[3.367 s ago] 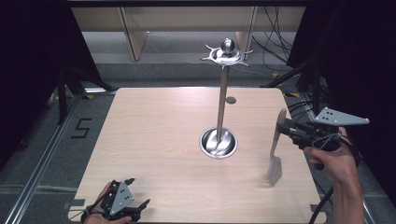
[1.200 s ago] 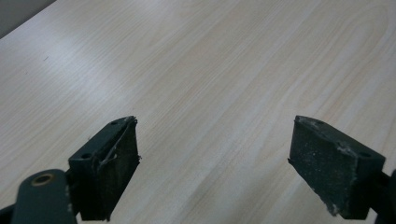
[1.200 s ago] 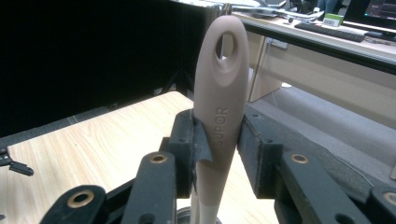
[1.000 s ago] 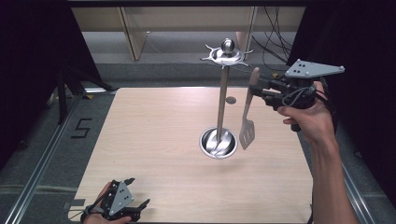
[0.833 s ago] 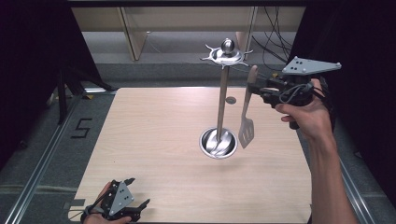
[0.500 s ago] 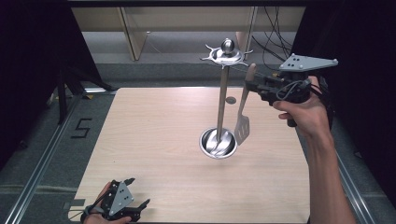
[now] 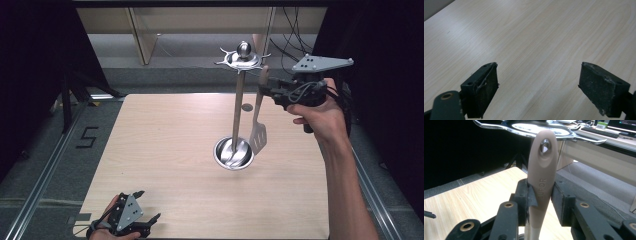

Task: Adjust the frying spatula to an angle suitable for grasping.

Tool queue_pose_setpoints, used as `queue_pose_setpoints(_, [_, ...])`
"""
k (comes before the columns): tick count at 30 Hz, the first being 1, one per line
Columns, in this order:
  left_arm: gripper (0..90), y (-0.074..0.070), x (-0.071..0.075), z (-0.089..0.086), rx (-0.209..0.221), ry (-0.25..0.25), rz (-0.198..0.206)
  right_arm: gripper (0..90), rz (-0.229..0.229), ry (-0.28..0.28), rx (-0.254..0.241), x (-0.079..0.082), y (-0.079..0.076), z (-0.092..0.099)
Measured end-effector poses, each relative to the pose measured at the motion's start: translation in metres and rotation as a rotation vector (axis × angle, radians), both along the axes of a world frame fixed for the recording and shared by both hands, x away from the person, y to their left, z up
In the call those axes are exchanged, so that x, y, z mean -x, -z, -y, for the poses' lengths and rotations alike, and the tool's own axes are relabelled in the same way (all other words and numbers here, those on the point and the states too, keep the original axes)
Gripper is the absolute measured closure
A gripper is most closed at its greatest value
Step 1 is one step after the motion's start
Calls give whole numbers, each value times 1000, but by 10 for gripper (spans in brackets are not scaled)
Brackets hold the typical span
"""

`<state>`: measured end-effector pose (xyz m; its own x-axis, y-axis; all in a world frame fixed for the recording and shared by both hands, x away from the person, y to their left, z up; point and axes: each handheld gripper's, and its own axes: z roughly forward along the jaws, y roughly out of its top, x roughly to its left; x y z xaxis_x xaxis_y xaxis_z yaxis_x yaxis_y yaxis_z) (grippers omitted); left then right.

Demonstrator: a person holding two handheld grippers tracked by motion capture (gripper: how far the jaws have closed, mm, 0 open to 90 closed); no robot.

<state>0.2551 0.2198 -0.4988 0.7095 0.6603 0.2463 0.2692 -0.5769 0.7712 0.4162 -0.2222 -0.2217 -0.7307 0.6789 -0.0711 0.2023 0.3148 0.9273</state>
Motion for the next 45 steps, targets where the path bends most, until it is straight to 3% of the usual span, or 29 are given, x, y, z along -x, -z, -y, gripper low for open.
queue_pose_setpoints(1, [150, 1, 0, 1, 23, -7, 3, 684, -2, 1, 5, 0, 0, -1])
queue_pose_setpoints(2, [150, 0, 0, 0, -4, -2, 3, 684, -5, -2, 2, -1, 1, -2])
queue_pose_setpoints(6, [150, 0, -1, 0, -2, -3, 3, 684, -25, -2, -15, -1, 3, -3])
queue_pose_setpoints(7, [150, 1, 0, 1, 23, -7, 3, 684, -24, -1, -16, -1, 3, -3])
queue_pose_setpoints(8, [150, 0, 0, 0, 1, -1, 1, 683, -21, -5, -16, -2, 3, -3])
queue_pose_setpoints(12, [150, 1, 0, 1, 20, -6, 3, 682, -15, -3, -13, -3, 3, -3])
queue_pose_setpoints(13, [150, 0, 0, 0, -3, -3, 4, 681, -7, -3, -15, -3, 4, -3])
queue_pose_setpoints(15, [150, 0, 0, 0, -3, -2, 4, 681, -20, 1, -26, -2, 4, -4])
queue_pose_setpoints(17, [150, 1, 0, 1, 21, -6, 3, 678, -10, -11, -34, -3, 5, -3])
queue_pose_setpoints(24, [150, 1, 0, 1, 17, -5, 3, 609, -1, 8, -50, 4, 6, -1])
queue_pose_setpoints(28, [150, 0, 0, 0, -1, -2, 2, 537, -4, 22, -96, 7, 9, 8])
queue_pose_setpoints(30, [150, 1, 0, 1, 14, -5, 5, 526, 5, 18, -105, 8, 12, 12])
queue_pose_setpoints(37, [150, 0, 0, -1, -8, 5, -12, 497, -10, 42, -109, 12, 20, 19])
queue_pose_setpoints(40, [150, 0, -1, -1, -8, 3, -11, 492, -16, 44, -110, 14, 22, 21])
queue_pose_setpoints(41, [150, 0, 0, 0, 12, 1, -12, 489, -15, 43, -112, 15, 23, 21])
queue_pose_setpoints(45, [150, 0, 0, 0, 4, -4, 1, 476, -6, 42, -112, 17, 24, 22])
